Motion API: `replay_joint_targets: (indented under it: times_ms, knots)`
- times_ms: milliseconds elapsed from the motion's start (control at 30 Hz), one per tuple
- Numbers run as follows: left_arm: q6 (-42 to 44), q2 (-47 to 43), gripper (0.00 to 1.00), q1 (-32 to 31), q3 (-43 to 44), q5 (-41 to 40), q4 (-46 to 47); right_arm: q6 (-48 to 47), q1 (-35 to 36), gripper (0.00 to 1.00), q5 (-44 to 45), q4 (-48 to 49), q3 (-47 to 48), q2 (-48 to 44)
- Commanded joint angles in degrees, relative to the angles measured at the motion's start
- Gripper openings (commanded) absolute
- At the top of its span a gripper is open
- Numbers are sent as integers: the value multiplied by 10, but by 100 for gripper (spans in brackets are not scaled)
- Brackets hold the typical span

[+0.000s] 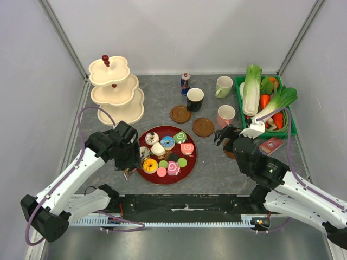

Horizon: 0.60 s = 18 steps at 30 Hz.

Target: Serve the afternoon tea

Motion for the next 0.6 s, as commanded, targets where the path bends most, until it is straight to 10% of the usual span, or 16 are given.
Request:
replay_joint_targets:
  times_ms: [0, 567]
  knots:
    - [-1, 7, 64, -1, 10, -3, 7, 6, 0, 98, 22, 1, -5, 0]
    - [8, 36, 50, -1, 15, -8, 44, 10, 0, 98, 29, 0, -7, -10]
